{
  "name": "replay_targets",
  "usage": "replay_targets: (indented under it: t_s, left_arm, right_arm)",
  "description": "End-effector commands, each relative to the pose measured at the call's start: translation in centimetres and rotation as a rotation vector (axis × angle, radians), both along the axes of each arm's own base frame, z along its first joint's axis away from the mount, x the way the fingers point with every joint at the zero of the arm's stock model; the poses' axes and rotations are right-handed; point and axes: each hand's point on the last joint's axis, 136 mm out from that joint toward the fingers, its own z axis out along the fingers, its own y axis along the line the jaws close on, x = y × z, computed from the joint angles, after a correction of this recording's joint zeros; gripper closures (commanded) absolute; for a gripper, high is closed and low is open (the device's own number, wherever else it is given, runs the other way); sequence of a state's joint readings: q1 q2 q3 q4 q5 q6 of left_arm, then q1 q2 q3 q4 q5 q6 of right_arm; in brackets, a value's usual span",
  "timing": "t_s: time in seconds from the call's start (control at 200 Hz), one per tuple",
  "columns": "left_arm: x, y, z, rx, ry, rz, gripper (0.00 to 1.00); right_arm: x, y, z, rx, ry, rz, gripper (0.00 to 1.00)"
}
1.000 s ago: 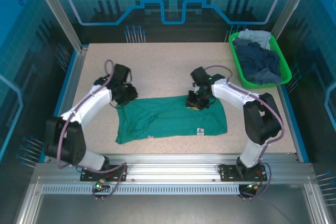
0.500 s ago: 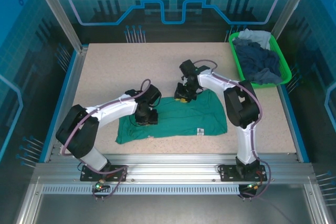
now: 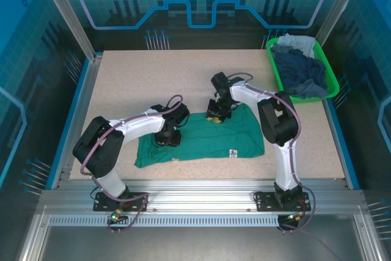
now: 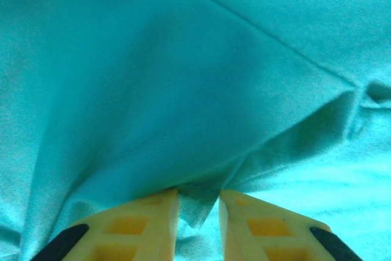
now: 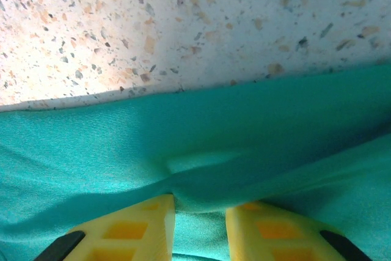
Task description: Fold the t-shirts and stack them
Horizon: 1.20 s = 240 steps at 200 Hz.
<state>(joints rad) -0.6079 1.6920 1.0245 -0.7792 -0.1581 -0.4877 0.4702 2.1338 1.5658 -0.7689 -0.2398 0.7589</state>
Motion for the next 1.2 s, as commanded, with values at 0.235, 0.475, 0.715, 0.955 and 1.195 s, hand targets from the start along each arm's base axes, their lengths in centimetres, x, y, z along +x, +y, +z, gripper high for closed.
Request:
replay_targets:
  t_s: [0.235, 0.475, 0.715, 0.955, 1.195]
  left_arm:
    - [1.6, 0.7, 1.3, 0.069, -0.050, -0.052, 1.00]
    - [0.8, -1.2, 4.9, -0.086, -0.010, -0.022, 1.00]
    - [-0.3, -2.5, 6.8, -0.289, 0.069, 0.074, 1.00]
    - [-0.9, -4.3, 8.0, -0.470, 0.132, 0.116, 1.00]
    - [-2.9, -6.5, 7.4, -0.610, 0.287, 0.132, 0.83]
  right_arm:
    - [-0.5, -0.9, -0.8, -0.029, 0.031, 0.000, 0.71]
    - [-0.4, -1.3, -0.9, -0.044, 0.038, -0.001, 0.71]
    - [-0.4, -1.5, -1.1, -0.053, 0.046, 0.005, 0.71]
    - [-0.8, -1.8, -1.3, -0.068, 0.058, 0.011, 0.72]
    - [-1.2, -2.2, -1.7, -0.088, 0.074, 0.015, 0.72]
